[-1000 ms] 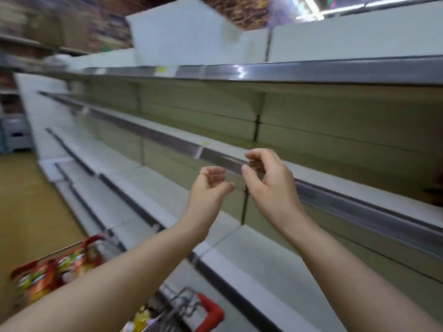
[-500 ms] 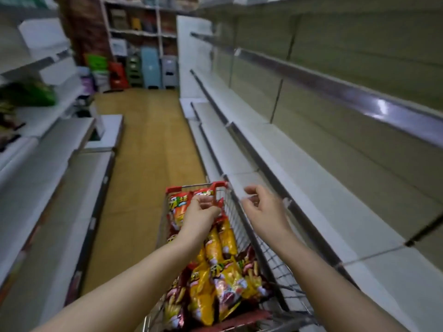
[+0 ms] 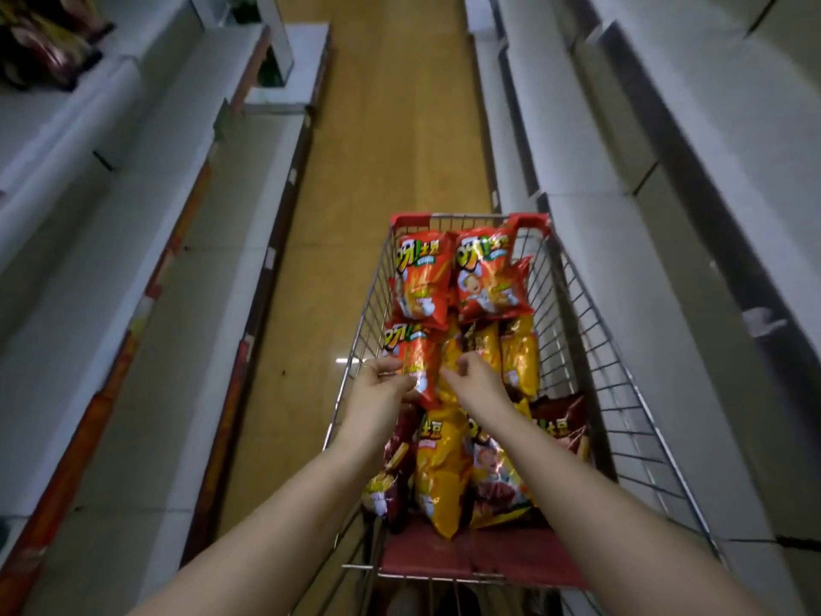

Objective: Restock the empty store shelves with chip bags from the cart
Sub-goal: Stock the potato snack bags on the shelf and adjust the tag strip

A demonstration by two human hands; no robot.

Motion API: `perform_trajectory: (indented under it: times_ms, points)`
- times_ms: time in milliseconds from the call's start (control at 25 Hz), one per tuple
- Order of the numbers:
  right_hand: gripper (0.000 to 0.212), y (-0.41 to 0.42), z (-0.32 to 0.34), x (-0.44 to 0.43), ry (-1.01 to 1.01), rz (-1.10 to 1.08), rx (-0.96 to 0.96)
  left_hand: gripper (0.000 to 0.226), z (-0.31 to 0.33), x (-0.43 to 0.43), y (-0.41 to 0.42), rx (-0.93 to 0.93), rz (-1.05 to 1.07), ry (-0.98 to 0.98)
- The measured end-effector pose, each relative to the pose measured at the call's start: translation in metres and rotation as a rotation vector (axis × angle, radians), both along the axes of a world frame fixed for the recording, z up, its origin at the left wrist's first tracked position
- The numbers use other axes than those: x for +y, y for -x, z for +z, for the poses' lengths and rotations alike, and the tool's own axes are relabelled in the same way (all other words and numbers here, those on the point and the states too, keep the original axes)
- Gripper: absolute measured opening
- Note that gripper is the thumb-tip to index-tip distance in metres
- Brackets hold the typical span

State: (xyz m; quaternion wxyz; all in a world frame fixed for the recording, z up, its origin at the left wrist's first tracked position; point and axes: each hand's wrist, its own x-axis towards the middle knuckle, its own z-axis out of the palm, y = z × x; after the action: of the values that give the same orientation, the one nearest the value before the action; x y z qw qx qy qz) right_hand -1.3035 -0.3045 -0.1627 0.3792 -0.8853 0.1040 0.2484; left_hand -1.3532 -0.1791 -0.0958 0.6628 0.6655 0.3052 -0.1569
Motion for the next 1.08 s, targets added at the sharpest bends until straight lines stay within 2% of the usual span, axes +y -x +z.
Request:
perform_trajectory:
  times_ms: [120,240,280,400,480,680,880,920,960,1080]
  points:
    - [0.06,-0.02,-0.052,0.018,0.024,0.037,0.135,0.028,-0.03,0.0,-0.001,0.05,0.046,0.005]
    - [0.066,-0.029,-0.089,0.037,0.19,0.116,0.263,0.021,-0.043,0.004,0.002,0.082,0.082,-0.007]
    - [0.061,-0.03,-0.096,0.041,0.275,0.154,0.277,0.021,-0.045,0.007,0.003,0.089,0.091,-0.01]
    - [0.026,-0.032,-0.096,0.042,0.459,0.253,0.236,0.022,-0.043,0.009,0.004,0.094,0.085,-0.018]
    - [0.023,-0.031,-0.087,0.037,0.504,0.264,0.18,0.023,-0.037,0.007,0.005,0.081,0.06,-0.016]
    - [0.027,-0.016,-0.035,0.005,0.444,0.126,-0.007,0.016,-0.015,0.0,0.011,0.039,-0.001,0.006]
    - [0.017,0.014,0.028,-0.052,0.242,-0.054,-0.103,0.005,0.012,-0.008,0.02,-0.008,-0.041,-0.017]
    - [0.015,0.023,0.042,-0.061,0.203,-0.073,-0.122,0.006,0.016,-0.009,0.02,-0.008,-0.041,-0.03]
    - [0.015,0.032,0.061,-0.07,0.165,-0.099,-0.153,0.017,0.023,-0.011,0.02,-0.007,-0.042,-0.039]
    - [0.016,0.058,0.115,-0.089,0.077,-0.174,-0.278,0.031,0.053,-0.017,0.018,-0.05,0.001,0.037]
